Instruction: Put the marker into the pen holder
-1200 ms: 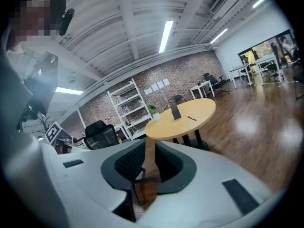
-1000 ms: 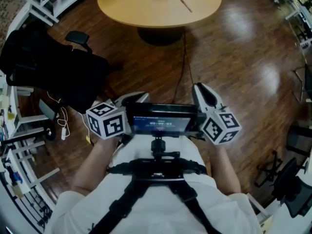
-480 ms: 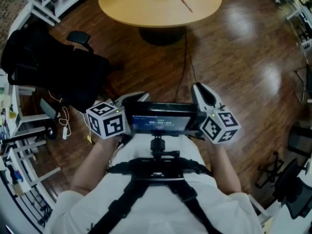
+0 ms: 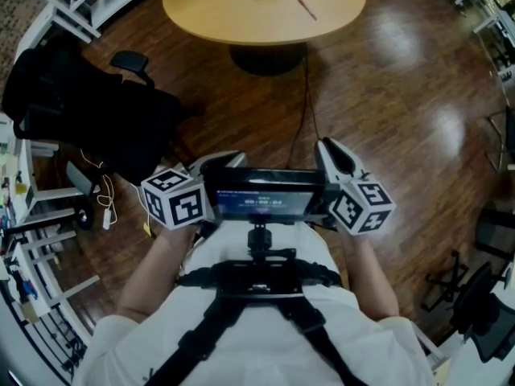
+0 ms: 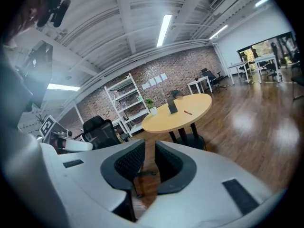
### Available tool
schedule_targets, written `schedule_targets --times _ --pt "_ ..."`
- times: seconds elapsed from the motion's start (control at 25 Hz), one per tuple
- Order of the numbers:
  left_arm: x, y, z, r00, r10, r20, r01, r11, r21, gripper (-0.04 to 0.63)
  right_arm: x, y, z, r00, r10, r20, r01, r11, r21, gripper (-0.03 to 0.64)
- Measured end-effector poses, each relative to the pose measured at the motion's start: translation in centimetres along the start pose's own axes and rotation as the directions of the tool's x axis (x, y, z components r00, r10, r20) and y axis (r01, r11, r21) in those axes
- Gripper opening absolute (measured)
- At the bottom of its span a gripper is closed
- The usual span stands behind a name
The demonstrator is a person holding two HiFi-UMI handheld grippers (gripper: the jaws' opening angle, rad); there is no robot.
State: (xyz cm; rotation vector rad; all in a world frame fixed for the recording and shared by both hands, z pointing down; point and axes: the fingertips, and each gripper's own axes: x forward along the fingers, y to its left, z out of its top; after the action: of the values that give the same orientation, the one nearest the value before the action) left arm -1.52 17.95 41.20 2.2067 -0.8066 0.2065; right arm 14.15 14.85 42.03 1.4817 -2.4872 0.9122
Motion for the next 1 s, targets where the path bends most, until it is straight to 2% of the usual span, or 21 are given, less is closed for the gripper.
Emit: schedule_targets --times 1.0 --pt "0.5 -0.3 -0.5 1.000 0.008 0.013 -0.008 1.000 -0.002 -0.005 -0.5 -1.4 -2.0 1.000 0.013 -0.023 -0.011 0.996 0.088 0.061"
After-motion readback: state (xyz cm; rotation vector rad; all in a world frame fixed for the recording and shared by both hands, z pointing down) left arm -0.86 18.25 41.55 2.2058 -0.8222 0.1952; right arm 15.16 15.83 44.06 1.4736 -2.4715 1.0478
